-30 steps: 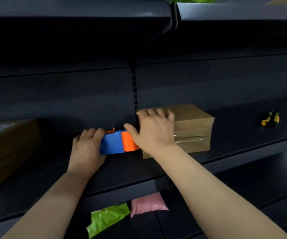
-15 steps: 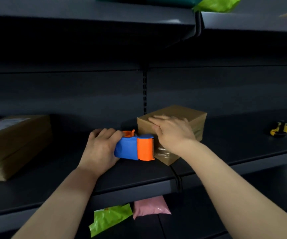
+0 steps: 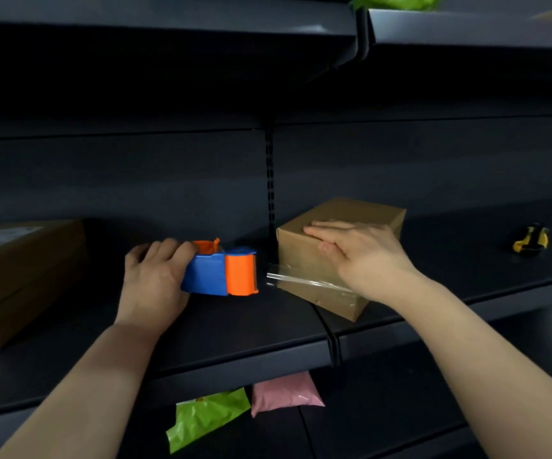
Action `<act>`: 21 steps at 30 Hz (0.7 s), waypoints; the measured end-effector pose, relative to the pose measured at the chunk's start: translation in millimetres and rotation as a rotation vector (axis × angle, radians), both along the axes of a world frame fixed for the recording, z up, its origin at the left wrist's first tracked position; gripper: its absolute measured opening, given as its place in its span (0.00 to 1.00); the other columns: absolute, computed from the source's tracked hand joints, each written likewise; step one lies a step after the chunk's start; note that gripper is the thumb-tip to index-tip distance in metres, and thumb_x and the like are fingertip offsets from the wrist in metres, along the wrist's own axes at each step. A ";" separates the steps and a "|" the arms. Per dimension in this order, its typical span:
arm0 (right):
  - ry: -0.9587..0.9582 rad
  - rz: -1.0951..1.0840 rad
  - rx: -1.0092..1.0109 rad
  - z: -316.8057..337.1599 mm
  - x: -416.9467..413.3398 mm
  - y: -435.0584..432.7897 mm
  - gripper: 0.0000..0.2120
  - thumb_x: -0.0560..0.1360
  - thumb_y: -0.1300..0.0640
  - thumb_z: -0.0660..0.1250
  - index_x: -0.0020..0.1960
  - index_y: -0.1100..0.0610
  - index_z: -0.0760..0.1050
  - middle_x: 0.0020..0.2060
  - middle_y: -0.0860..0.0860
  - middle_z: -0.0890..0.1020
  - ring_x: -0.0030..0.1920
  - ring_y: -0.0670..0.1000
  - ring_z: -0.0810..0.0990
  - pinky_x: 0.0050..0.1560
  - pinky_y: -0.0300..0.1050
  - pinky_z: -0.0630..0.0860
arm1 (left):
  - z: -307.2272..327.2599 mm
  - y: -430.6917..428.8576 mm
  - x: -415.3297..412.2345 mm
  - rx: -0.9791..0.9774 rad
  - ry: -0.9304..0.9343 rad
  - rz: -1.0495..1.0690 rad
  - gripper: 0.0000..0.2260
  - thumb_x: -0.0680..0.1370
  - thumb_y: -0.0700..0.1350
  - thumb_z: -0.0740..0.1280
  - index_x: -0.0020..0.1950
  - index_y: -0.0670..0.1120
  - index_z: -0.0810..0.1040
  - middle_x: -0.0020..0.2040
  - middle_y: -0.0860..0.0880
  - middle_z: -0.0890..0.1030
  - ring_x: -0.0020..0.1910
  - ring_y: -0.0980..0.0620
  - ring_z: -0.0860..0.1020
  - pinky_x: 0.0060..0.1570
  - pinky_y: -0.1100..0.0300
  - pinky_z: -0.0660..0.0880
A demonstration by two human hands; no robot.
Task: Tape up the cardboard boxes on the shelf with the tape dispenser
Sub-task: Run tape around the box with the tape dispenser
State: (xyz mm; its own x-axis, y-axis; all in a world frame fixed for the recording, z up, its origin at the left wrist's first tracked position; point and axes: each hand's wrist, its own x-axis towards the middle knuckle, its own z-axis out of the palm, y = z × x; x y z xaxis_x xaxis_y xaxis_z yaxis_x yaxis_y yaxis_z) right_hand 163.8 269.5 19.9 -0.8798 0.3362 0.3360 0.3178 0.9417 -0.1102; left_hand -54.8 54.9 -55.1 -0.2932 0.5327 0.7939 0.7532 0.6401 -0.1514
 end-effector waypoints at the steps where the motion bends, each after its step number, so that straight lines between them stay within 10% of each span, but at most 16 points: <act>1: -0.005 0.001 -0.010 0.5 0.7 0.9 0.20 0.84 0.49 0.49 0.74 0.38 0.61 0.74 0.37 0.63 0.74 0.45 0.63 0.71 0.54 0.62 | -0.3 -1.6 -1.1 0.010 -0.010 0.027 0.32 0.53 0.32 0.74 0.54 0.47 0.71 0.44 0.43 0.76 0.45 0.39 0.76 0.51 0.42 0.68; 21: 0.039 0.047 -0.059 0.0 1.5 5.1 0.19 0.84 0.50 0.51 0.73 0.39 0.63 0.73 0.37 0.65 0.75 0.43 0.60 0.73 0.52 0.59 | 1.3 -8.3 -9.3 0.096 -0.257 0.062 0.25 0.61 0.30 0.70 0.56 0.44 0.75 0.49 0.42 0.74 0.51 0.38 0.73 0.53 0.40 0.68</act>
